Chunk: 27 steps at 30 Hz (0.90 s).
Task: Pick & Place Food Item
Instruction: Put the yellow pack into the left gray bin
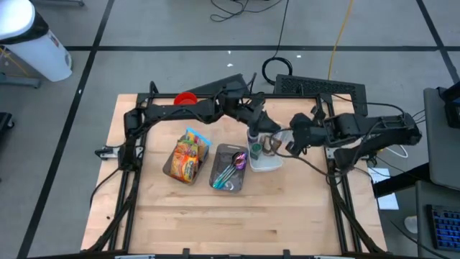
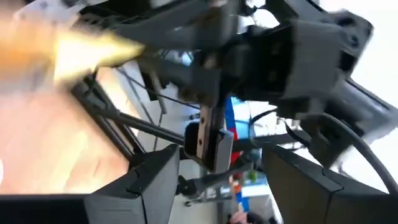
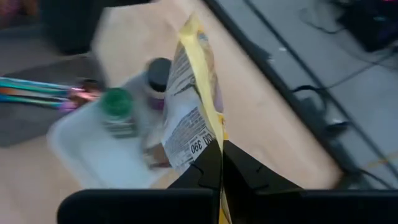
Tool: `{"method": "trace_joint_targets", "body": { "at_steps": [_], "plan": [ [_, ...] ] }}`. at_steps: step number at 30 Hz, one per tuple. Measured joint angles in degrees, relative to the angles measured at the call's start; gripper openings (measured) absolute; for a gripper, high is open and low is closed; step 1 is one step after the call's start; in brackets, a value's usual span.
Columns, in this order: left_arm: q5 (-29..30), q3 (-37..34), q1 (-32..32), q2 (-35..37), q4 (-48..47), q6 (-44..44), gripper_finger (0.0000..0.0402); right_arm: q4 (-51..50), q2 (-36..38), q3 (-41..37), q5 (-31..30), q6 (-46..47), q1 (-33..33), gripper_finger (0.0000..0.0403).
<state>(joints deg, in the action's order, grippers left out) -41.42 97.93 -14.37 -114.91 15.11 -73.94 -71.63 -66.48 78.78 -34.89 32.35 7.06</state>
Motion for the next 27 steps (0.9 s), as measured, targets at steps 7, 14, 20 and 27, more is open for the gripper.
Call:
{"method": "trace_joint_targets", "body": {
  "at_steps": [7, 14, 20, 27],
  "plan": [
    [11.4, 0.0, 1.1, -0.1, -2.1, -11.3, 0.0239, 0.7, 0.0, 0.0, -5.5, -5.8, -1.8, 0.0000],
    [19.8, 0.0, 1.3, -0.1, -5.5, -15.4, 0.0239, 5.4, -1.4, 0.0, -9.9, -13.3, -1.8, 0.0000],
    [24.2, 0.0, 1.3, -0.1, -6.7, -18.3, 0.0239, 9.9, -3.6, 0.0, -10.3, -18.8, -1.8, 0.0000],
    [26.4, 0.0, 0.6, -0.1, -6.5, -19.3, 0.0239, 11.0, -4.9, 0.0, -10.3, -22.9, -1.2, 0.0000]
  ]
}}
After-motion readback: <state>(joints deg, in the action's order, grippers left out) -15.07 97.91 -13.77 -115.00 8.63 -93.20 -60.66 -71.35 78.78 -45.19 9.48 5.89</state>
